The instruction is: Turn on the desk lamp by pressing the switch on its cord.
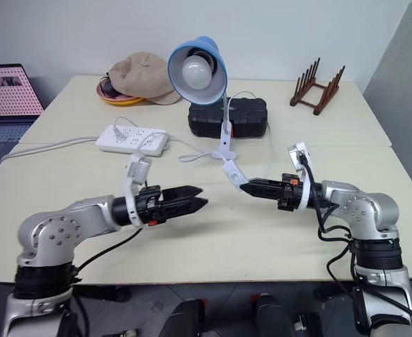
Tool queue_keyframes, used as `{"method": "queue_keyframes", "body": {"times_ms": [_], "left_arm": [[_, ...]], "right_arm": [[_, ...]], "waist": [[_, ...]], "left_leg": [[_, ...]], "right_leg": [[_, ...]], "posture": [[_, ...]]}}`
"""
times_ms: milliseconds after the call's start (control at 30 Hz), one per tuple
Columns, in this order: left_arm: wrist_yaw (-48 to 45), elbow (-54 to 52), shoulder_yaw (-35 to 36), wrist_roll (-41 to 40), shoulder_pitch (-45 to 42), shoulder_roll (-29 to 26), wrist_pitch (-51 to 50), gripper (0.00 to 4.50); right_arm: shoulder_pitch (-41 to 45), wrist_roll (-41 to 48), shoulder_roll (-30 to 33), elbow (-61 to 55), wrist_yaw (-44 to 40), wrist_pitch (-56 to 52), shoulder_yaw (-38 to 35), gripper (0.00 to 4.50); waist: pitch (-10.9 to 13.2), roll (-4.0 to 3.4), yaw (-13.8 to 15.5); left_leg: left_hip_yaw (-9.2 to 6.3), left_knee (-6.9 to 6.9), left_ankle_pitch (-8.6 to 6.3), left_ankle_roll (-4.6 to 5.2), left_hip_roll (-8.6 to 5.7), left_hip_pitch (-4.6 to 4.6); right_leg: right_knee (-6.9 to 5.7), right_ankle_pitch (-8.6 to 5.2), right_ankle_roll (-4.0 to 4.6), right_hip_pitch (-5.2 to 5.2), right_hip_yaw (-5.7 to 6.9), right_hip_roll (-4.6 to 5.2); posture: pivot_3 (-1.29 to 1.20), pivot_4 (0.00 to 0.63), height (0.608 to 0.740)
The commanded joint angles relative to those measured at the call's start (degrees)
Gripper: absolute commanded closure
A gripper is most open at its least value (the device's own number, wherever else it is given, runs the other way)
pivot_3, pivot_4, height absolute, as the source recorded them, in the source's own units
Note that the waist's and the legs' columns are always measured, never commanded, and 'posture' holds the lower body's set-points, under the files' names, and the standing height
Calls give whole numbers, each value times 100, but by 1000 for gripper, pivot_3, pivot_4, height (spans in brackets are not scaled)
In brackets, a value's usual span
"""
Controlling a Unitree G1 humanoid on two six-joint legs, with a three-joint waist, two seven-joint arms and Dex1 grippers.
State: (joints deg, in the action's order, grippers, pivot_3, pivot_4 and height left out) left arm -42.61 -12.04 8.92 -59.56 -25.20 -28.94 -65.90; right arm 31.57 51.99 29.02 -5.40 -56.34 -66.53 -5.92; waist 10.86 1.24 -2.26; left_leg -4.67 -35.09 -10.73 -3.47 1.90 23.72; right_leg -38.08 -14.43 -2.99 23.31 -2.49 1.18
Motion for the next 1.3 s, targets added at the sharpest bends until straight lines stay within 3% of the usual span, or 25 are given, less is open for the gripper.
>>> {"method": "queue_keyframes", "body": {"times_ms": [33,500,600,1100,1300], "left_arm": [[373,168,151,-510,-452,357,-237,0],[161,325,-118,-586,-710,431,-394,0],[167,374,-99,-588,-715,488,-357,431],[-18,485,-171,-559,-795,460,-261,3642],[-12,491,-142,-650,-789,474,-324,3913]], "right_arm": [[30,506,127,-372,44,-415,-129,4161],[54,702,156,-489,323,-510,-135,4161],[34,778,192,-517,344,-517,-129,4161],[-12,823,271,-618,360,-453,-57,4161],[-23,859,312,-612,370,-416,-35,4161]], "waist": [[0,0,11],[0,0,-13],[0,0,-11],[0,0,-9],[0,0,-9]], "left_leg": [[1,-1,0,0,-1,0],[3,-1,0,0,-2,1],[3,-1,0,0,-2,2],[4,0,0,0,-3,3],[4,0,0,0,-3,4]], "right_leg": [[0,0,0,0,-1,0],[4,0,0,2,-5,-1],[6,0,0,2,-5,-1],[10,-1,1,2,-5,-1],[11,-1,1,2,-5,-1]], "posture": [[0,150,740],[0,150,740],[0,150,740],[0,150,740],[0,150,740]]}}
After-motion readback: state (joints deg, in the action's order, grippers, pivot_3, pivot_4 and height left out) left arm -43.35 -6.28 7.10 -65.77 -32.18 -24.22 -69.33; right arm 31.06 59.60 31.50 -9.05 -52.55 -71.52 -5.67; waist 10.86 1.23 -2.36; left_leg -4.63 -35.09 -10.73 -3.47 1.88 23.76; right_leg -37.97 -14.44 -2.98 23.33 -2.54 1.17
